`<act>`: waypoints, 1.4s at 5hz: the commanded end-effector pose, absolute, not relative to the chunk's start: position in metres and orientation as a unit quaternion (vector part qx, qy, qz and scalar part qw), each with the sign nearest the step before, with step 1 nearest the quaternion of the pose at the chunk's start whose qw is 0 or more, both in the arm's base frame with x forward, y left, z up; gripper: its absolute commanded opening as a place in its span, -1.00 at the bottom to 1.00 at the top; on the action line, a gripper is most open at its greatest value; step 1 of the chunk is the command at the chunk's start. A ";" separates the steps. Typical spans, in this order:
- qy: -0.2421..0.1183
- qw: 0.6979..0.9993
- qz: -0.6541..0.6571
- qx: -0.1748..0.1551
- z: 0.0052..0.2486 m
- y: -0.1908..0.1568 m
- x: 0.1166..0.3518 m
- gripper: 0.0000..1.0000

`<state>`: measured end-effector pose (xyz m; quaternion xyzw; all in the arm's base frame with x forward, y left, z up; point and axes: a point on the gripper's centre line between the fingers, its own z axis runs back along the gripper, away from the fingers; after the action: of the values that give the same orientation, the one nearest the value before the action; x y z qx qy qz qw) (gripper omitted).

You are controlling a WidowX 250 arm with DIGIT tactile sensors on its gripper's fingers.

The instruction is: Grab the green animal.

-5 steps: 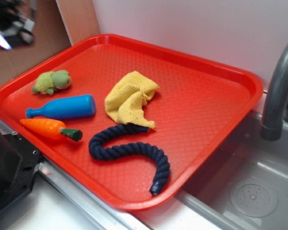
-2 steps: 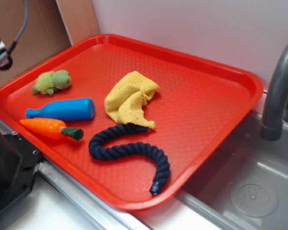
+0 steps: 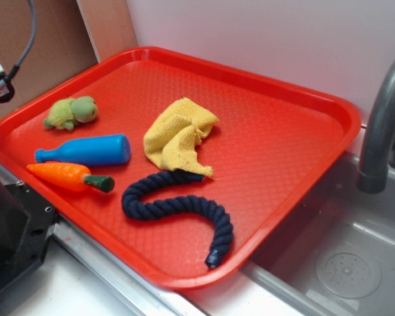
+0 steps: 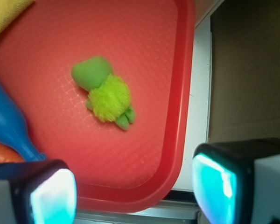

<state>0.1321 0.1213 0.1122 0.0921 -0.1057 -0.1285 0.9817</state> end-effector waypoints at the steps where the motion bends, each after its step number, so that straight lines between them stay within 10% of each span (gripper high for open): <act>1: -0.105 0.973 -0.177 0.108 0.114 0.115 0.130 1.00; 7: -0.070 0.971 -0.199 0.111 0.104 0.101 0.134 1.00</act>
<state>0.1214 0.0875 0.0910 0.1048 -0.0611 -0.1973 0.9728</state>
